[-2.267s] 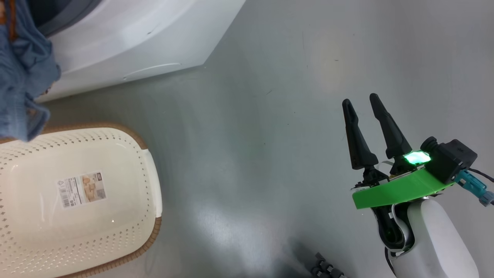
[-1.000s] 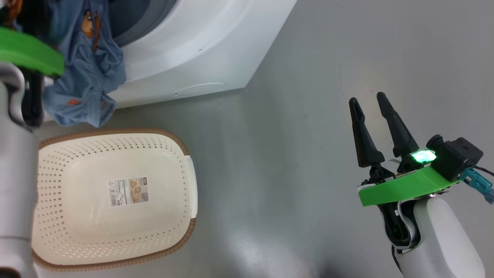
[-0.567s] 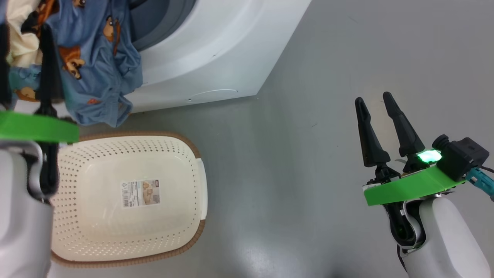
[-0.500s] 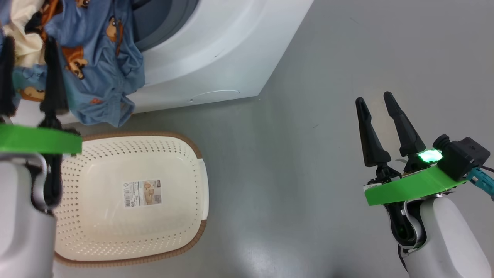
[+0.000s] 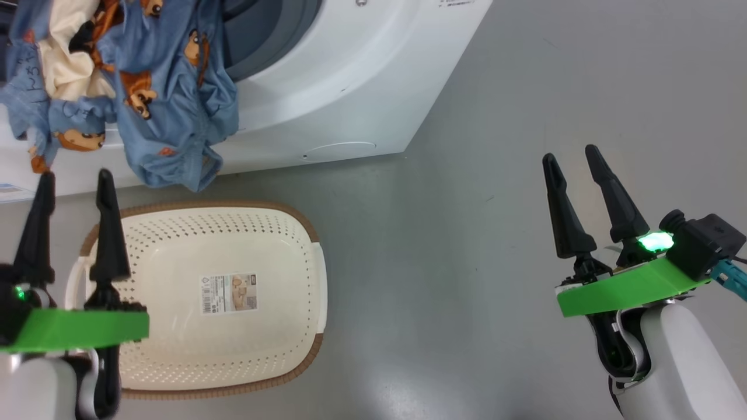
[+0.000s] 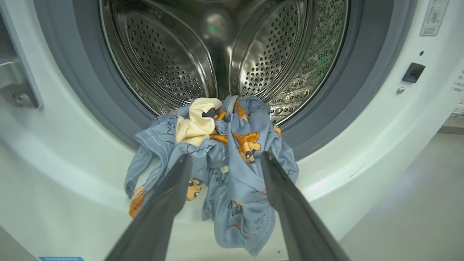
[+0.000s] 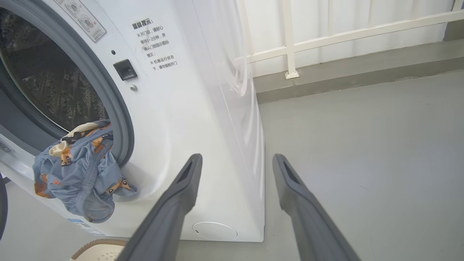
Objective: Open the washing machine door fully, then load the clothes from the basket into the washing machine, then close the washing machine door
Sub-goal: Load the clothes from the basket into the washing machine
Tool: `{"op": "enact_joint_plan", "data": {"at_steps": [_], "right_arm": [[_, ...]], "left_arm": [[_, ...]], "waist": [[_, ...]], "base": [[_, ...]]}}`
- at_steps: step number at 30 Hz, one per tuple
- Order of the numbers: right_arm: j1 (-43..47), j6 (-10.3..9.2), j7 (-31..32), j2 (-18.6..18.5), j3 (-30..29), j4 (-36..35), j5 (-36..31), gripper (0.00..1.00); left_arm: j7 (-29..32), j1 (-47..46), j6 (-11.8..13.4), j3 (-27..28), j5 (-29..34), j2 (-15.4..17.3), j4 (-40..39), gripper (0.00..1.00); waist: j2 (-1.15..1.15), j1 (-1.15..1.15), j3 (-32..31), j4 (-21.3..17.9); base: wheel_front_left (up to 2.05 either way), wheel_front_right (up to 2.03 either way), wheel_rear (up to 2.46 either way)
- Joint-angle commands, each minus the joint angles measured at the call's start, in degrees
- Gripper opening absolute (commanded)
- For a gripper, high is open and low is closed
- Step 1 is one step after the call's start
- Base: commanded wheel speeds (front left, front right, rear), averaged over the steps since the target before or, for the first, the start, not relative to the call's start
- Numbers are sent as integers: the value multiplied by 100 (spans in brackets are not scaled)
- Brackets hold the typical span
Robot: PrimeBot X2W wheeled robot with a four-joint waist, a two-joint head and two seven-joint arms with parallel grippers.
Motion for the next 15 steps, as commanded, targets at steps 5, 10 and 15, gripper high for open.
{"op": "enact_joint_plan", "data": {"at_steps": [5,10,15], "right_arm": [[179,9,-27,-94,73,-216,-41,100],[230,9,-27,-118,53,-249,-46,100],[263,9,-27,-133,14,-289,-39,100]], "left_arm": [[-29,455,-74,371,173,-51,-459,100],[-29,784,-190,489,253,-289,-540,100],[-29,957,-295,524,330,-485,-510,100]], "waist": [[0,0,-52,56],[0,0,-97,89],[0,0,-115,100]], "base": [[0,0,0],[0,0,0],[0,0,0]]}}
